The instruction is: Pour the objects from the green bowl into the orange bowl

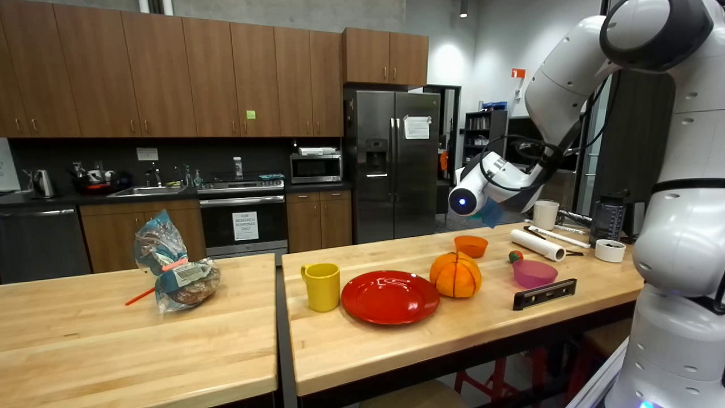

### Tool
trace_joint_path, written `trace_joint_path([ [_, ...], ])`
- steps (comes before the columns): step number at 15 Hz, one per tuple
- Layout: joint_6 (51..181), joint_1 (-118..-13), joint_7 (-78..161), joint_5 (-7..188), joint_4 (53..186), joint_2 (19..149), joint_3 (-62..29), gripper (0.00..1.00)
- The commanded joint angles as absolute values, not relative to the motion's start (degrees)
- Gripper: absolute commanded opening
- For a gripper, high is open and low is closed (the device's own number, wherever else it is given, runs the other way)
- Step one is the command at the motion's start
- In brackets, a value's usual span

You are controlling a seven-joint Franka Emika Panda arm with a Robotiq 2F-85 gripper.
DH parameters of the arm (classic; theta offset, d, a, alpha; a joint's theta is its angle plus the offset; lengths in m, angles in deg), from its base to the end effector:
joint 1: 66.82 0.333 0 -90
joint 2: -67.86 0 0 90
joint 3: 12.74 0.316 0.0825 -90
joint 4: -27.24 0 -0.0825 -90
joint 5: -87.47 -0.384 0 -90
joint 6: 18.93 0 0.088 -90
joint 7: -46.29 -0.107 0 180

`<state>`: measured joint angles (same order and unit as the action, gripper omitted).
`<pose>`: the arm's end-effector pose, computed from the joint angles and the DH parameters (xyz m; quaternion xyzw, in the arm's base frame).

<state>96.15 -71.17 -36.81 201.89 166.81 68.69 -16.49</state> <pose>0.4815 -0.1234 0.3239 0.7371 -0.0173 0.3105 0.6000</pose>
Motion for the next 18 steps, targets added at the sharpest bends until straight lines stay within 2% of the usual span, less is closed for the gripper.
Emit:
trace_joint_path([
  [1,105.6,-72.3,-36.5,200.5,165.7,65.3,-17.8,0.01],
  [11,132.9,-74.9,-25.6,184.2,160.8,64.4,-22.5,0.01],
  [18,150.6,-77.2,2.8,150.9,163.1,68.6,-25.1,0.01],
])
